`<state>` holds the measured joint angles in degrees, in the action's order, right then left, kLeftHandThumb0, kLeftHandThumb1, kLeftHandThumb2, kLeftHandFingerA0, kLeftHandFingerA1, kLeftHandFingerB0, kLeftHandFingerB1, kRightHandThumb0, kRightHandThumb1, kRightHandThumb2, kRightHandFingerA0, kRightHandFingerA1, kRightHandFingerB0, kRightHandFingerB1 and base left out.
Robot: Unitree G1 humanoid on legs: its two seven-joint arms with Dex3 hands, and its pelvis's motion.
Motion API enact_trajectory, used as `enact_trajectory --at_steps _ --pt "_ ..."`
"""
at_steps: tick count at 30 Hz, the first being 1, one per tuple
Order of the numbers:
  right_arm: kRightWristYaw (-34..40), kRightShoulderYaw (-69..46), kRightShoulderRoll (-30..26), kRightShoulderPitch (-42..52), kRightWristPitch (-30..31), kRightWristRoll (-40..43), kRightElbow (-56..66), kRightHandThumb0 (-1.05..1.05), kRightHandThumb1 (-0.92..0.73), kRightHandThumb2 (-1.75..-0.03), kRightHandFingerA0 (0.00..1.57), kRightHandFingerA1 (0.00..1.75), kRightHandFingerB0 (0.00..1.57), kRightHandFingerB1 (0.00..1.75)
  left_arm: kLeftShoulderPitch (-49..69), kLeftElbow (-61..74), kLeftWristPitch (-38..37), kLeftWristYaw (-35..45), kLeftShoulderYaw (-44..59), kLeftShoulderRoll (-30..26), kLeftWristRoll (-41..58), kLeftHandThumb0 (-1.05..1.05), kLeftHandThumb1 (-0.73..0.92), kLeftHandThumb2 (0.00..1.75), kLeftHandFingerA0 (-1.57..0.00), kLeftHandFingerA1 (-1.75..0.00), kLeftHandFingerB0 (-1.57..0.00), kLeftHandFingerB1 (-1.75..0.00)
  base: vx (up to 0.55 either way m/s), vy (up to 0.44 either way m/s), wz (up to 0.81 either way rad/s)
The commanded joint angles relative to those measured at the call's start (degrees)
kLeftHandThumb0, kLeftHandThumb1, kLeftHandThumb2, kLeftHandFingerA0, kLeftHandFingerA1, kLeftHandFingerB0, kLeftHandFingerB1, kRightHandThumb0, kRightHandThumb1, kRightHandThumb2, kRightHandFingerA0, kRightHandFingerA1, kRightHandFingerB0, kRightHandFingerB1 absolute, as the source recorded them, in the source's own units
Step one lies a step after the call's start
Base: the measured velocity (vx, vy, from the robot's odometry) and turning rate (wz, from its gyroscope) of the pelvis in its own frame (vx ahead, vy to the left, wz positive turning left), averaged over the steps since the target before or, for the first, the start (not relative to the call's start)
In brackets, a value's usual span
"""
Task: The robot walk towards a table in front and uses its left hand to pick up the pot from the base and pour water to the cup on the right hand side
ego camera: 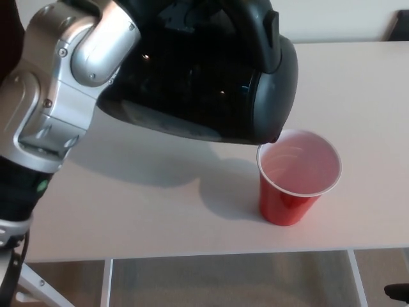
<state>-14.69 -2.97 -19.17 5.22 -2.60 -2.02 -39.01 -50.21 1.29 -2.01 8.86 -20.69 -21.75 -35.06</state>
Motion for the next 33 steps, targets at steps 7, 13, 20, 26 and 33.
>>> enact_trajectory --at_steps 7,13,20,26,33 --pt "-0.5 0.8 -1.6 0.2 -0.4 -1.0 -1.3 -0.41 -0.72 -0.61 0.71 0.54 0.45 0.44 -4.4 -2.4 -11.8 -6.7 -1.3 -2.4 -7.2 -0.30 0.62 0.62 -0.99 -1.62 -0.86 -0.52 0.00 0.000 0.00" --pt "-0.6 0.8 -1.7 -0.3 -0.6 -1.0 -2.0 -0.40 -0.72 -0.61 0.70 0.54 0.46 0.44 -5.0 -4.3 -17.2 -12.5 -2.1 -2.4 -10.9 -0.35 0.58 0.57 -1.07 -1.51 -0.86 -0.50 0.00 0.000 0.00" --pt "-0.8 0.9 -1.9 -0.3 -0.3 -1.1 -1.4 -0.42 -0.73 -0.62 0.70 0.54 0.45 0.44 -4.9 -4.5 -20.0 -15.2 -3.0 -1.8 -14.1 -0.39 0.58 0.57 -1.00 -1.49 -0.92 -0.55 0.00 0.000 0.00" --pt "-0.8 0.8 -1.9 0.0 -0.2 -1.0 -0.2 -0.40 -0.74 -0.62 0.68 0.54 0.46 0.44 -4.8 -4.8 -21.0 -16.8 -3.1 -0.8 -16.2 -0.41 0.59 0.69 -1.02 -1.59 -0.89 -0.70 0.00 0.000 0.00" --pt "-0.7 1.2 -2.1 0.0 -0.3 -1.6 0.0 -0.41 -0.74 -0.61 0.72 0.55 0.47 0.45 -4.3 -3.6 -20.2 -14.5 -1.0 -0.7 -14.7 -0.40 0.56 0.64 -1.04 -1.55 -0.87 -0.57 0.00 0.000 0.00"
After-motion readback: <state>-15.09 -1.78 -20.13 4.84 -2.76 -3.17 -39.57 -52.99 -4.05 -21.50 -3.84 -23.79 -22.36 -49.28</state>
